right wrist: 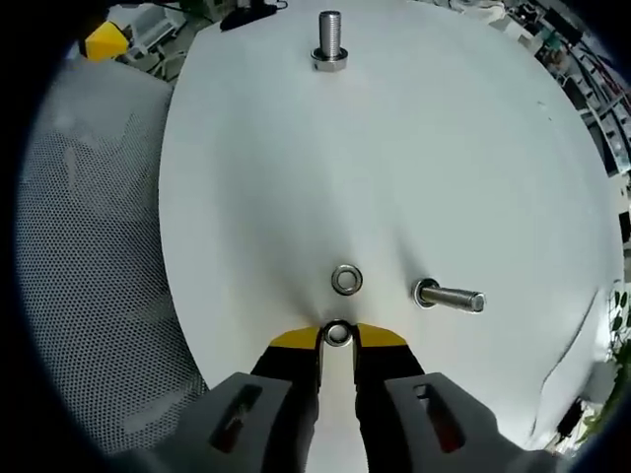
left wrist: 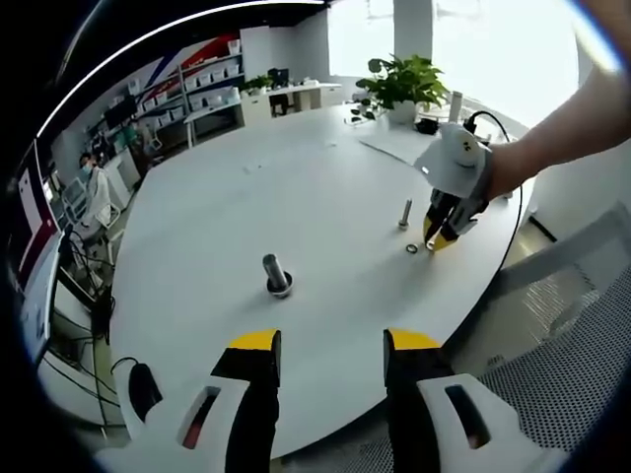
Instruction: Place the washer onto the threaded stud by aligning its center hole with the stud, sliding it down to the base, and recovering from edge contact or off-axis alignment until the washer reaches the visible bottom stop.
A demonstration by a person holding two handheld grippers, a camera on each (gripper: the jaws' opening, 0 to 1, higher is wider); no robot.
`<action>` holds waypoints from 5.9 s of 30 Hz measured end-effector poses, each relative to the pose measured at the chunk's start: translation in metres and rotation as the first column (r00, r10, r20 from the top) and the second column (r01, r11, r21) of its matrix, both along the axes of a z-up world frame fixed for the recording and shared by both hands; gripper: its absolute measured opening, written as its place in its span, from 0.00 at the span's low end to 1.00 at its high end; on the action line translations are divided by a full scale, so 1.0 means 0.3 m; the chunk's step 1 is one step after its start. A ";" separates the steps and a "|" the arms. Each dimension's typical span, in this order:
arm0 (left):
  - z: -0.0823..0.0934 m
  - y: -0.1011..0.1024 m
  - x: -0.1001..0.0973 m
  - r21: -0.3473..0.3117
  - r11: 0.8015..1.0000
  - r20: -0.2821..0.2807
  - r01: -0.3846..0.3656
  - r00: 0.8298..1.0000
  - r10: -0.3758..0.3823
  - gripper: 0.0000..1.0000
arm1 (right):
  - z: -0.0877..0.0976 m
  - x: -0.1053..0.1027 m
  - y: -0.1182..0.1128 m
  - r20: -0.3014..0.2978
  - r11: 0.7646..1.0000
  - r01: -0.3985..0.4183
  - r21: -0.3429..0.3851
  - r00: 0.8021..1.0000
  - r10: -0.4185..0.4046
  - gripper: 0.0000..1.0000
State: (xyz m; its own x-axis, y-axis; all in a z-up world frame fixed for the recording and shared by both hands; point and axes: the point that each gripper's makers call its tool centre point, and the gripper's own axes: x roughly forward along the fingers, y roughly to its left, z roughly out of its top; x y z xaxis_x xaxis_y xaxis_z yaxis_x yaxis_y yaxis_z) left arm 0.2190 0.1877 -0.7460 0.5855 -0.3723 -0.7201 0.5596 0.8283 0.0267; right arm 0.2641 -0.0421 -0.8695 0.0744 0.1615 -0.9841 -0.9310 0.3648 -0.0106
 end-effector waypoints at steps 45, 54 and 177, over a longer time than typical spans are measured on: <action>0.003 0.008 -0.005 0.021 1.000 0.001 0.002 1.000 -0.002 0.40 | 0.265 0.176 -0.010 0.140 0.976 0.088 0.198 0.983 -0.117 0.13; 0.002 0.010 -0.004 0.026 1.000 0.001 0.004 1.000 -0.004 0.40 | 0.241 0.186 -0.011 0.136 0.985 0.061 0.163 0.987 -0.084 0.13; -0.025 0.010 -0.019 0.052 0.998 -0.028 0.021 0.999 -0.019 0.39 | 0.013 0.046 0.081 0.011 0.978 0.133 0.163 0.991 -0.136 0.27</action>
